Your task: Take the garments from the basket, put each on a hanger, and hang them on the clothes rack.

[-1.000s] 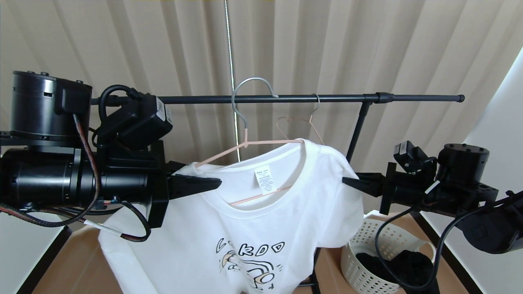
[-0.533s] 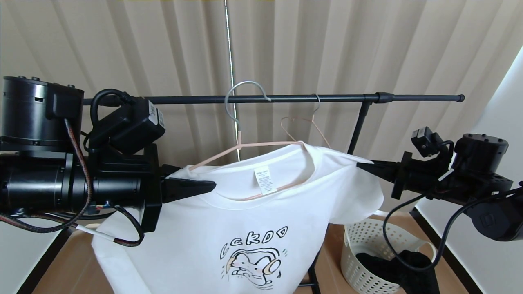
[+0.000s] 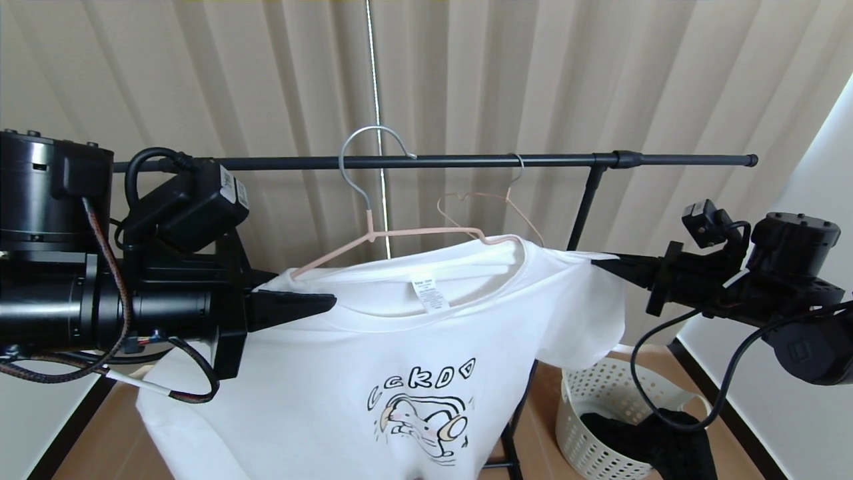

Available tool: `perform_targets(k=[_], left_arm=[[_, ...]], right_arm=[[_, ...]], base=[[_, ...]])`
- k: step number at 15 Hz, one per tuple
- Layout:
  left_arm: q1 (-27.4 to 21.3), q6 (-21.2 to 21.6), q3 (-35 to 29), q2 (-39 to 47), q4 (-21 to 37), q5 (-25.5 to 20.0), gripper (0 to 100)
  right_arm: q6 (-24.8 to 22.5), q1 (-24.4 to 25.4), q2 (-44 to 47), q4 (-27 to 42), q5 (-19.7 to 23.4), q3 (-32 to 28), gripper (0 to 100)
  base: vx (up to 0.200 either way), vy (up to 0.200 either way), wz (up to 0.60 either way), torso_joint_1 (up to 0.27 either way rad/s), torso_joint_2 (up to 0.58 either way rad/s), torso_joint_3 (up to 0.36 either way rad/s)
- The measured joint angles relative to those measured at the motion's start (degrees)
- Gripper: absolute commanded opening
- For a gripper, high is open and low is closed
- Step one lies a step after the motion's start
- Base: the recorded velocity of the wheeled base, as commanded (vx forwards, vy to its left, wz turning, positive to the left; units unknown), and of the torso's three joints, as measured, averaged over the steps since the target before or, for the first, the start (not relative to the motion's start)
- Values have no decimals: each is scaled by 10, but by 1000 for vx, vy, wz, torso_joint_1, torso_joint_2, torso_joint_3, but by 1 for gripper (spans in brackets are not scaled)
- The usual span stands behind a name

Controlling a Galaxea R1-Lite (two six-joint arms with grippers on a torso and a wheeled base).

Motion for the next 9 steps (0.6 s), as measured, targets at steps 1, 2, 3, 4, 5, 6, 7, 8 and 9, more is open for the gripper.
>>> perform_targets(k=[1, 2, 3, 4, 5, 6, 7, 8, 9], left_arm=[[1, 0, 0, 0, 0, 0, 0], [1, 0, 1, 0, 0, 0, 0], [1, 0, 1, 1, 0, 0, 0], [1, 0, 1, 2, 0, 0, 0], [1, -1, 1, 2, 0, 1, 0], [2, -5, 1, 3, 0, 1, 0], [2, -13, 0, 4, -2, 1, 0], [1, -24, -1, 7, -10, 2, 0], [1, -31, -1, 9, -18, 3, 0]], right_arm=[[-1, 2, -1, 0, -1, 4, 0], [-1, 3, -2, 0, -1, 7, 0], [-1, 7, -4, 0, -1, 10, 0], [-2, 9, -6, 0, -1, 13, 0], [-2, 13, -10, 0, -2, 18, 0], [-3, 19, -16, -1, -2, 24, 0], [-4, 26, -24, -1, -2, 32, 0], [-4, 37, -35, 0, -2, 43, 0], [-5, 48, -46, 0, -2, 53, 0]], base=[[0, 0, 0, 0, 0, 0], [0, 0, 0, 0, 0, 0], [0, 0, 0, 0, 0, 0], [0, 0, 0, 0, 0, 0], [0, 0, 0, 0, 0, 0], [0, 0, 0, 0, 0, 0], [0, 0, 0, 0, 0, 0], [0, 0, 0, 0, 0, 0], [0, 0, 0, 0, 0, 0]])
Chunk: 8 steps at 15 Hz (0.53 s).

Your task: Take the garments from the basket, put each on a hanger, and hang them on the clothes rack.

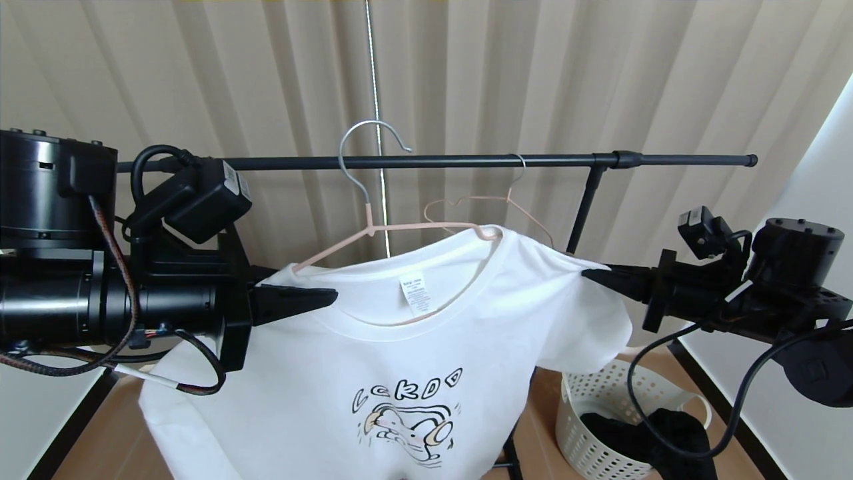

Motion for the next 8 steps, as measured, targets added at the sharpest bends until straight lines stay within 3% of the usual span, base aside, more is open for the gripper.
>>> perform_targets(k=[2, 3, 8], left_arm=[[0, -17, 1, 3, -8, 1, 0], [0, -18, 1, 4, -8, 1, 0], [7, -20, 2, 5, -7, 2, 0]], right_arm=[[-12, 19, -15, 0, -3, 18, 0], [-30, 24, -19, 0, -3, 22, 100], [-60, 20, -29, 1, -1, 27, 100]], base=[[0, 0, 0, 0, 0, 0], [0, 0, 0, 0, 0, 0], [0, 0, 0, 0, 0, 0]])
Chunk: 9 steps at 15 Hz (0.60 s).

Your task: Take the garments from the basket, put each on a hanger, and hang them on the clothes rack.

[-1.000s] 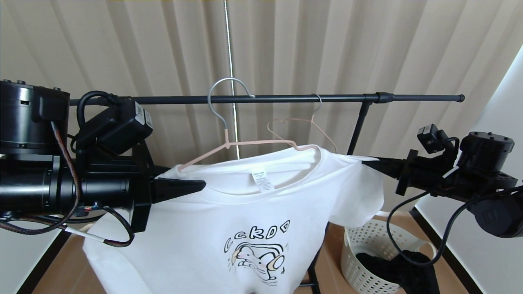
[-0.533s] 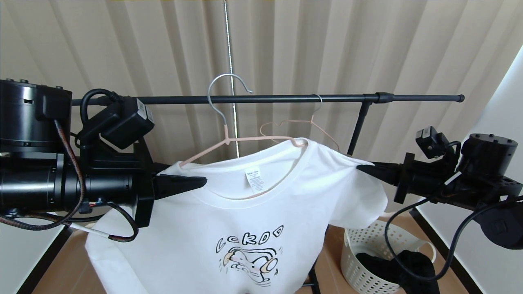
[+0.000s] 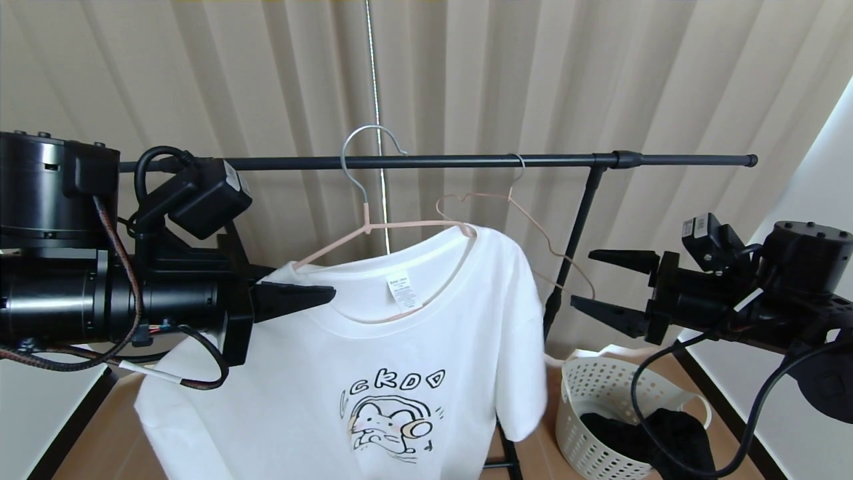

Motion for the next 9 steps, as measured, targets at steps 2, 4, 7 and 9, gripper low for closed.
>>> perform_targets(k=[2, 4, 7, 9], left_arm=[[11, 0, 5, 0, 0, 1, 0], [24, 0, 13, 1, 0, 26, 0], [36, -14, 15, 17, -4, 69, 0], [34, -59, 1, 43, -29, 112, 0]], right_arm=[[-6, -6, -3, -1, 1, -2, 100], [-5, -7, -4, 0, -2, -6, 100], [-4, -8, -2, 1, -5, -13, 100], [-2, -8, -2, 2, -5, -16, 100]], base=[[0, 0, 0, 0, 0, 0], [0, 0, 0, 0, 0, 0], [0, 0, 0, 0, 0, 0], [0, 0, 0, 0, 0, 0]])
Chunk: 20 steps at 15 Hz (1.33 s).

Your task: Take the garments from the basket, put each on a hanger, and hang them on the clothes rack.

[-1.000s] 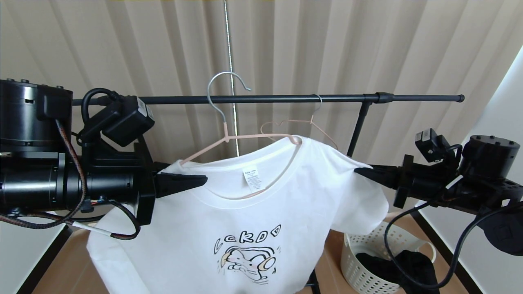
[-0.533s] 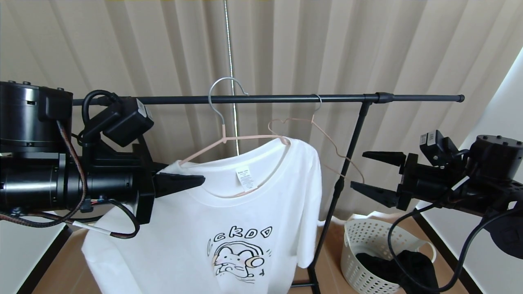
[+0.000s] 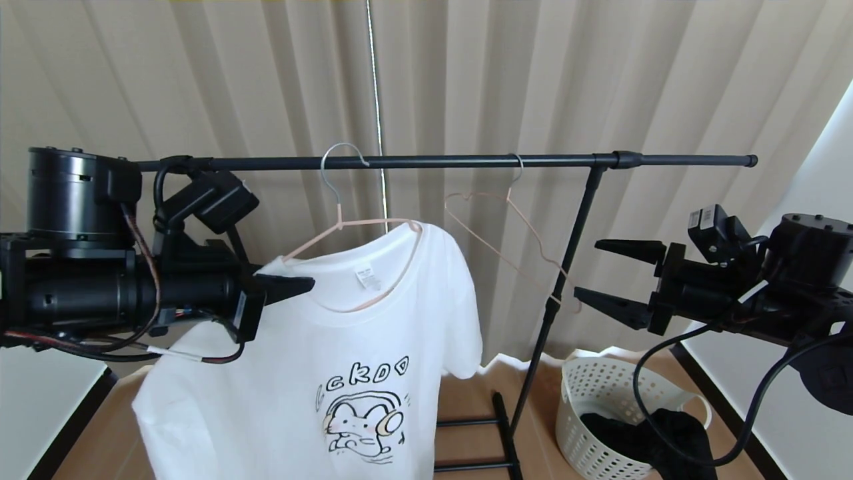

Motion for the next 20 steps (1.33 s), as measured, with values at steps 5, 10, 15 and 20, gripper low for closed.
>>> perform_targets(k=[5, 10, 15, 20], left_arm=[[-31, -106, -91, 103, -45, 67, 0], [-39, -122, -179, 188, -45, 68, 0], [-39, -144, -274, 276, -45, 69, 0], [-38, -167, -355, 356, -60, 69, 0]], right_arm=[[0, 0, 0, 1, -1, 0, 100], [0, 0, 0, 1, -1, -4, 100], [0, -4, 1, 1, -1, -7, 100], [0, -4, 2, 1, -1, -8, 100]], base=[[0, 0, 0, 0, 0, 0], [0, 0, 0, 0, 0, 0], [0, 0, 0, 0, 0, 0], [0, 0, 0, 0, 0, 0]])
